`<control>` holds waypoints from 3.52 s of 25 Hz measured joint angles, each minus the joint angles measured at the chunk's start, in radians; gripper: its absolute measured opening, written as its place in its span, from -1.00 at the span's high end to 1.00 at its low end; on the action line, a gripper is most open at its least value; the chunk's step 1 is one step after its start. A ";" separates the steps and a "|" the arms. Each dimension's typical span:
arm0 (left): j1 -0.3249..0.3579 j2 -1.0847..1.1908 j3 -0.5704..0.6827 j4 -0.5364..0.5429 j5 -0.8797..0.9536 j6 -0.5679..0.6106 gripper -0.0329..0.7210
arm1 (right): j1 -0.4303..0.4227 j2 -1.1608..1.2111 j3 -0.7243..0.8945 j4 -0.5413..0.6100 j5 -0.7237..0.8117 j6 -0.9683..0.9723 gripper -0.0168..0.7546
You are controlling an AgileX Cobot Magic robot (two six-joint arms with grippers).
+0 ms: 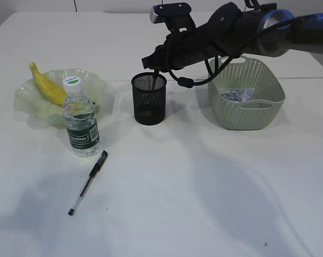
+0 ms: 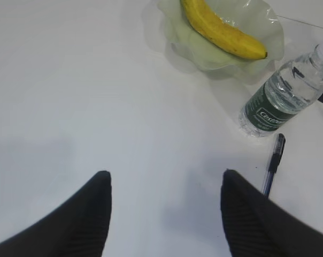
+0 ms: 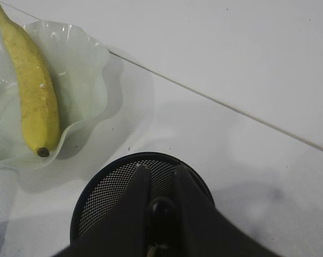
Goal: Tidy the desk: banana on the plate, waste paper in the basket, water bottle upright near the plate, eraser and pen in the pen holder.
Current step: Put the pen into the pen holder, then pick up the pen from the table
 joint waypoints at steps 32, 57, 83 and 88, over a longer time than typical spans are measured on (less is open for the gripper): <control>0.000 0.000 0.000 0.000 -0.001 0.000 -0.26 | -0.002 -0.198 0.000 -0.183 0.223 0.234 0.27; 0.000 0.000 -0.004 -0.061 0.073 0.185 -0.26 | -0.003 -0.731 0.387 -0.712 0.835 0.764 0.27; -0.142 0.606 -0.405 -0.363 0.341 0.544 -0.26 | -0.003 -0.904 0.637 -0.712 0.829 0.790 0.27; -0.233 0.733 -0.409 -0.355 0.308 0.542 -0.26 | -0.003 -0.904 0.637 -0.712 0.829 0.790 0.27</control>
